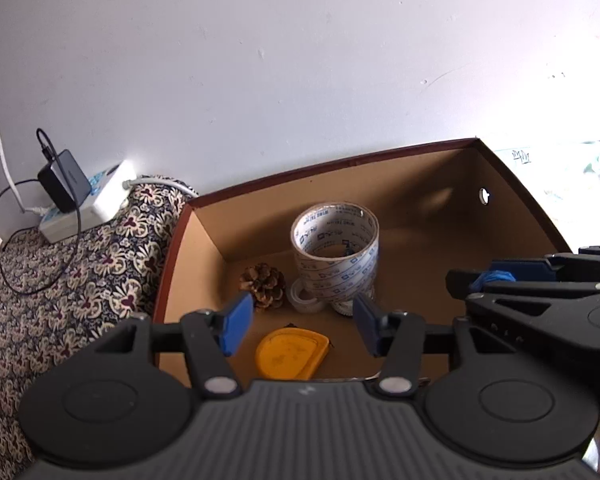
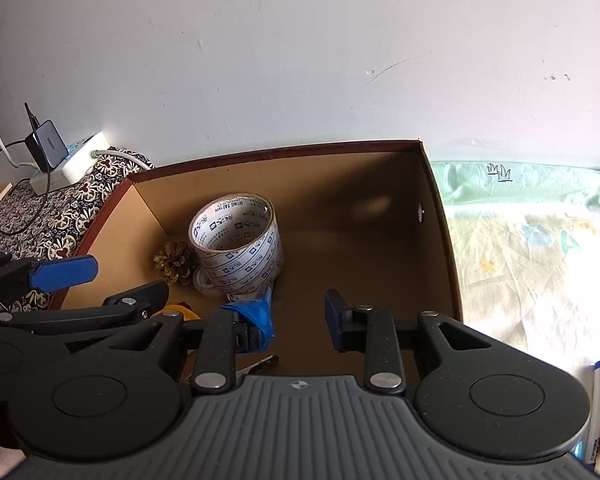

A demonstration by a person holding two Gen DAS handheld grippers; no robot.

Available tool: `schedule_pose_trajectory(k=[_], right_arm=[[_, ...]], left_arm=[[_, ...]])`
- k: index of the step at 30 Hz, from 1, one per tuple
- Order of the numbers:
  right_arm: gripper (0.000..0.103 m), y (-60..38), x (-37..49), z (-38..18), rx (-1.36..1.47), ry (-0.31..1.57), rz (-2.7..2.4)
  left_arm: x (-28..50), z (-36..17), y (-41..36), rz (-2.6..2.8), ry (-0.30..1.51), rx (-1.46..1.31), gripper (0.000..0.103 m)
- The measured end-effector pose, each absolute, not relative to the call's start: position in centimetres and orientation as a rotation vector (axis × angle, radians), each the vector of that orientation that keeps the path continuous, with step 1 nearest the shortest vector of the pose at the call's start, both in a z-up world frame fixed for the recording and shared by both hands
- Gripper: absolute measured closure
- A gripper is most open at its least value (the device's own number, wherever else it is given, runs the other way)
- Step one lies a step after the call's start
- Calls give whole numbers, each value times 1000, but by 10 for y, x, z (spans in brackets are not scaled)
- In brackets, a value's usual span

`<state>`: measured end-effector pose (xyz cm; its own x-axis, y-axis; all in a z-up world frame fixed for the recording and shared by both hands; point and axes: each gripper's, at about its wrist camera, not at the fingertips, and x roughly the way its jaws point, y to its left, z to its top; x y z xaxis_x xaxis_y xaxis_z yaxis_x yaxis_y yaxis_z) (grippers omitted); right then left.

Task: Organize rigid objects
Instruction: 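Lower the tape roll into the box and open the right gripper, then withdraw the right gripper from the box toward the white tube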

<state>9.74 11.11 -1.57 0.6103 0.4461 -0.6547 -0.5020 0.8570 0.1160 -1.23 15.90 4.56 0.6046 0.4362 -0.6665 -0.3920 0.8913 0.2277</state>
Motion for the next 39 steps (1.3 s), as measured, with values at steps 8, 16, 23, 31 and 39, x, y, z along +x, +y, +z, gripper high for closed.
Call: schedule_pose_trajectory(k=[8, 16, 23, 31, 39], right_arm=[[89, 77, 68, -4, -72, 678, 543], [89, 45, 44, -1, -90, 636, 508], [88, 21, 30, -7, -93, 643, 469], [87, 2, 24, -23, -101, 671, 416], [87, -22, 25, -37, -92, 712, 357]], left_arm=[[-52, 52, 128, 500, 732, 8, 47], [-79, 52, 98, 435, 725, -45, 47], [-87, 36, 72, 346, 773, -52, 47], [-86, 13, 51, 256, 835, -86, 47], [-77, -9, 26, 152, 882, -62, 47]])
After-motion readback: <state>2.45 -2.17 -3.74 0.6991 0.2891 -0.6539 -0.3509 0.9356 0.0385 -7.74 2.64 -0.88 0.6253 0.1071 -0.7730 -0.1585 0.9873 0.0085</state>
